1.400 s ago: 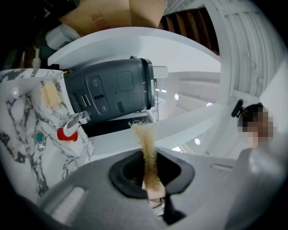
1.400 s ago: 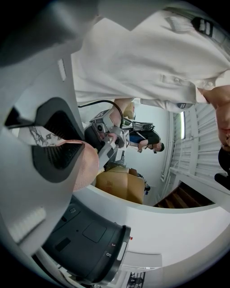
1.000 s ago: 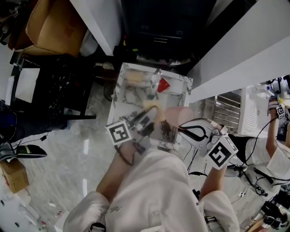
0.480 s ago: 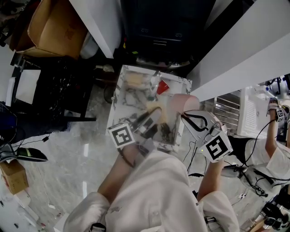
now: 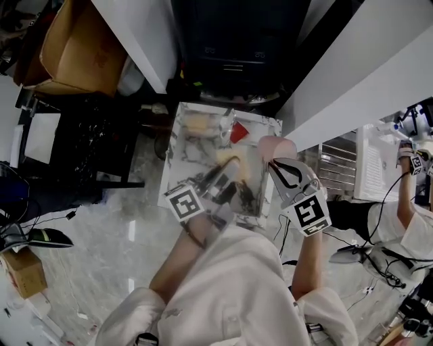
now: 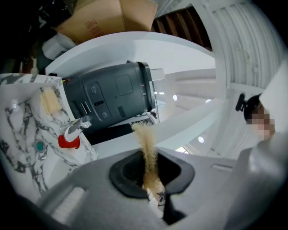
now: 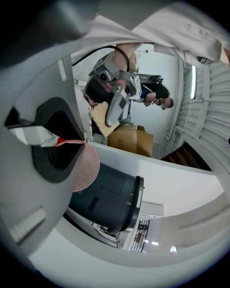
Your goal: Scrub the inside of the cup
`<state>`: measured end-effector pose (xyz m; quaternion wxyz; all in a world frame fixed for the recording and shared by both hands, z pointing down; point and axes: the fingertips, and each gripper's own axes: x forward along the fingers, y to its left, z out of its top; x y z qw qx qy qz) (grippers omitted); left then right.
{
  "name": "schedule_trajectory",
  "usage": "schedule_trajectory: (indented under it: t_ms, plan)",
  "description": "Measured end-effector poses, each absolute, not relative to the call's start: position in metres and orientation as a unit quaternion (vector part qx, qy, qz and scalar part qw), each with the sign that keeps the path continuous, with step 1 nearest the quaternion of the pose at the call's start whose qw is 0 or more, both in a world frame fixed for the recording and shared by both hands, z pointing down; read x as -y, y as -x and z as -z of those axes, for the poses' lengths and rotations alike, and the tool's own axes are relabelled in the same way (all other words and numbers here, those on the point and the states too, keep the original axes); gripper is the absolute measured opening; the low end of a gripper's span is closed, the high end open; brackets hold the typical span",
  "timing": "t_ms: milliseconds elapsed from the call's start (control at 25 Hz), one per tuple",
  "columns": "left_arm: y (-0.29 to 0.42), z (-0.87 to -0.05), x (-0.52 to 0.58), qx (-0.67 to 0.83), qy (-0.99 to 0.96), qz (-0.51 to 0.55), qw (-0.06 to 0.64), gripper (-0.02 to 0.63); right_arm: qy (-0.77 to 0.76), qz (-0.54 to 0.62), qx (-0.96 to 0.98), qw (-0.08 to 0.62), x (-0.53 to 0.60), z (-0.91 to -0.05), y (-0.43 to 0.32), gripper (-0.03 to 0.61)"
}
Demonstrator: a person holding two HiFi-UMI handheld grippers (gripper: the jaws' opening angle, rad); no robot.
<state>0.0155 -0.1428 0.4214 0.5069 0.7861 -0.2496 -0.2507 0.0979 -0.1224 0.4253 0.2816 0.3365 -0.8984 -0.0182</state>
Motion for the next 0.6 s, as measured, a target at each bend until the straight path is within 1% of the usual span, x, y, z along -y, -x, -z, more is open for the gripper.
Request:
schedule_trajectory:
  t_ms: [200, 600]
  plan:
    - [-0.021, -0.424, 0.138, 0.244, -0.790, 0.242, 0.507, 0.025, -0.364, 0.008, 0.887, 0.283, 0.120, -0.437, -0.104, 0.016]
    - [-0.022, -0.428, 0.136, 0.255, -0.790, 0.230, 0.508, 0.024, -0.367, -0.002, 0.887, 0.280, 0.113, -0.443, -0.105, 0.015]
